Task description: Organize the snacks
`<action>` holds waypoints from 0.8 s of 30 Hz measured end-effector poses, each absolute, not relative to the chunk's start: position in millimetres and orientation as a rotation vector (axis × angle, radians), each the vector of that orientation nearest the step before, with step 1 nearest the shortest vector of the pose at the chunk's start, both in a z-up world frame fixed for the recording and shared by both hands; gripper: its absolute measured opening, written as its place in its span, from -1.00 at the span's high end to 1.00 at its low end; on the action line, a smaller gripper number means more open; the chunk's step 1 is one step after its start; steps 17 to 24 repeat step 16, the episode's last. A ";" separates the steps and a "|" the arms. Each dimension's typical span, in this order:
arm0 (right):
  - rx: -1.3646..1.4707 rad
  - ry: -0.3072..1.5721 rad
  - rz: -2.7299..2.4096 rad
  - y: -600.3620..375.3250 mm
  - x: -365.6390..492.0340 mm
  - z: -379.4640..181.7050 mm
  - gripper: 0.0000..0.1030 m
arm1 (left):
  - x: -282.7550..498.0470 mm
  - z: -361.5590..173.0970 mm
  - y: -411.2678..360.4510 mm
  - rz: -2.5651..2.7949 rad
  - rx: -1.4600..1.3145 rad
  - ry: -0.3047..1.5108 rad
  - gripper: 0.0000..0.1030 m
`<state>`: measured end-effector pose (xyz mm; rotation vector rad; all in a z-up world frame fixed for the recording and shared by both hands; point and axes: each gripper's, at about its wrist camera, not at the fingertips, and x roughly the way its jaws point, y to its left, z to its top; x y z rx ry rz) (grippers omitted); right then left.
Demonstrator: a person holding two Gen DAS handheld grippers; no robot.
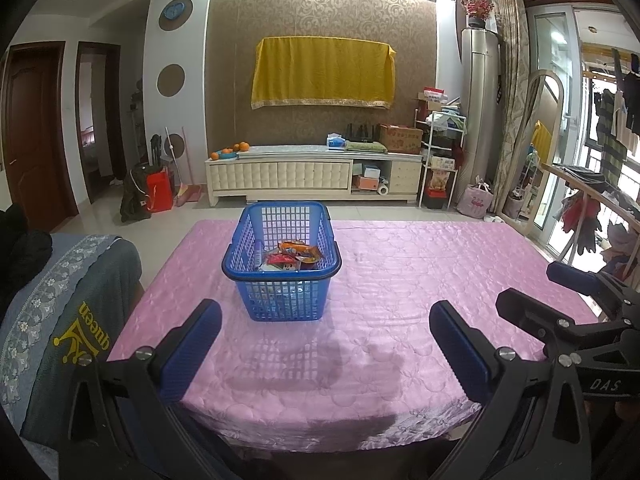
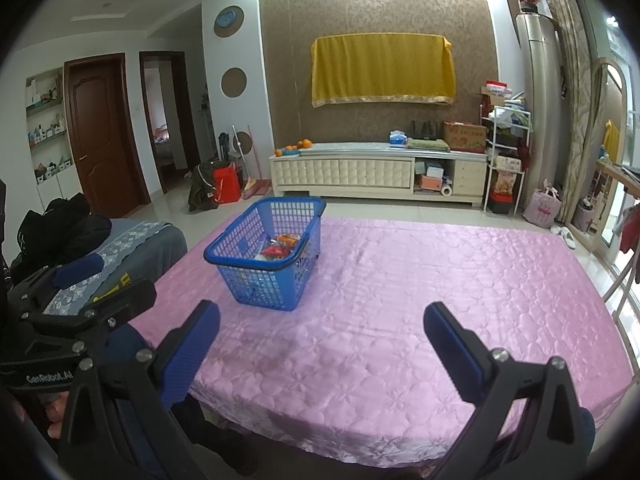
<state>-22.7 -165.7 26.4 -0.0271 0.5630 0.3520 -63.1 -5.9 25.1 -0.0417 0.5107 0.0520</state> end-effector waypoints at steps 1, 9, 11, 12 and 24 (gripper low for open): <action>-0.026 0.564 0.351 -166.0 -22.7 26.3 -1.00 | -63.0 24.7 -6.3 0.052 -0.040 0.511 -1.00; -0.023 0.567 0.350 -166.5 -22.3 27.1 -1.00 | -64.3 24.3 -6.2 0.052 -0.037 0.513 -1.00; -0.023 0.567 0.348 -166.7 -22.6 27.2 -1.00 | -64.0 23.8 -6.0 0.052 -0.035 0.514 -1.00; -0.023 0.567 0.350 -166.9 -22.2 27.2 -1.00 | -64.1 23.8 -5.5 0.052 -0.035 0.513 -1.00; -0.023 0.566 0.347 -166.7 -21.6 27.2 -1.00 | -63.8 23.7 -5.7 0.050 -0.035 0.516 -1.00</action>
